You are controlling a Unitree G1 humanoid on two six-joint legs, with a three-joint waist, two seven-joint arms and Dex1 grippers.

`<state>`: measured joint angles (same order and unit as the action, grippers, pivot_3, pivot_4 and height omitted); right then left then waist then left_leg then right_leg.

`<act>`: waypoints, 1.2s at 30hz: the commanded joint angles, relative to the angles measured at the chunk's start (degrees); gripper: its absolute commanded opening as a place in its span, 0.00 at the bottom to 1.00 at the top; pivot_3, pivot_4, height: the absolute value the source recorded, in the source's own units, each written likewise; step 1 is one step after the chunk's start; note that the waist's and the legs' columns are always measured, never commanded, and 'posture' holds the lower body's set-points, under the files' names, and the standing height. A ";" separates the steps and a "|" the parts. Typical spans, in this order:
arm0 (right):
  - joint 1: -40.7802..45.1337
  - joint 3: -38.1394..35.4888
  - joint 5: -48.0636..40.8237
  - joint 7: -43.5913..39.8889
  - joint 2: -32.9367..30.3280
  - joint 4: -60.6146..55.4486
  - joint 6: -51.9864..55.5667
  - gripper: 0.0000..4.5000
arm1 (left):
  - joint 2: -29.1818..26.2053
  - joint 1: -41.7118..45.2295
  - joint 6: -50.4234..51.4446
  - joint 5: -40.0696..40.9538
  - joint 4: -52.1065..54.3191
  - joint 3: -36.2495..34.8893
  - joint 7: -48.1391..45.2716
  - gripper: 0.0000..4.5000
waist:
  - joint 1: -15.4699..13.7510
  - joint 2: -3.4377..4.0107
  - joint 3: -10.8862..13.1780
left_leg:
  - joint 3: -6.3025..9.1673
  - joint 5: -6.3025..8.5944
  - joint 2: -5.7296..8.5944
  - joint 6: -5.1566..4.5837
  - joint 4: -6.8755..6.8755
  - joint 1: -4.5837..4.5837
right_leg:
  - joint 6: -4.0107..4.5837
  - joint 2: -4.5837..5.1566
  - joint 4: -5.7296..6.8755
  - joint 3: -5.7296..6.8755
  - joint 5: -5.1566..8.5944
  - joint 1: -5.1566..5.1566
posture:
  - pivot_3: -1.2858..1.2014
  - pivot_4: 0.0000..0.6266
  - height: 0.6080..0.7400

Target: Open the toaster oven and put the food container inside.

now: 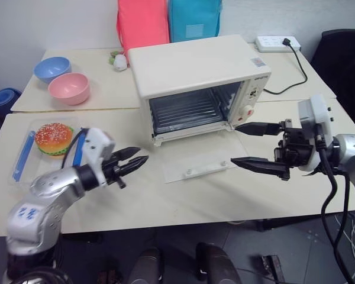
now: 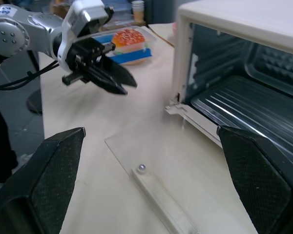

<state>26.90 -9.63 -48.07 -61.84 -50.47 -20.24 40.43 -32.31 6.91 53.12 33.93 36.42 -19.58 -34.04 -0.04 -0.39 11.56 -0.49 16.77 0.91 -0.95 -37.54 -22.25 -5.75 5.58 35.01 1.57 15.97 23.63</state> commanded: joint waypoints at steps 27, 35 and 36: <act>10.80 8.72 6.81 -10.02 9.05 10.40 -4.34 1.00 | 10.06 -23.20 -30.85 65.37 3.58 -22.41 95.09 1.00 | -1.27 -0.16 -0.06 | -0.02 0.33 -0.10 0.02 -0.33 0.05 | 0.23 -0.08 0.07 -0.13 0.11 -0.08 | 0.52 0.24 1.00; 5.76 4.79 4.07 -5.39 8.31 3.96 -1.39 1.00 | 2.33 -12.37 -31.11 67.20 -4.14 -14.82 102.05 1.00 | -1.33 -0.25 -0.11 | -0.09 0.31 -0.09 0.09 -0.34 0.07 | 0.21 -0.08 0.05 -0.12 0.09 -0.12 | 0.52 0.24 1.00; 5.10 4.40 3.84 -4.72 8.32 3.27 -1.11 1.00 | 1.39 -10.82 -30.91 67.40 -5.13 -14.19 102.19 1.00 | -1.31 -0.25 -0.11 | -0.09 0.27 -0.09 0.17 -0.34 0.07 | 0.21 -0.09 0.06 -0.12 0.09 -0.12 | 0.52 0.24 1.00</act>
<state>32.06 -3.00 -42.56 -67.45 -41.32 -14.39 39.00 -29.50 -5.06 22.40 100.91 31.44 -33.85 67.68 -1.35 -0.65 11.45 -0.59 17.02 0.82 -0.74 -37.87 -22.18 -5.54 5.48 35.07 1.46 16.06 23.52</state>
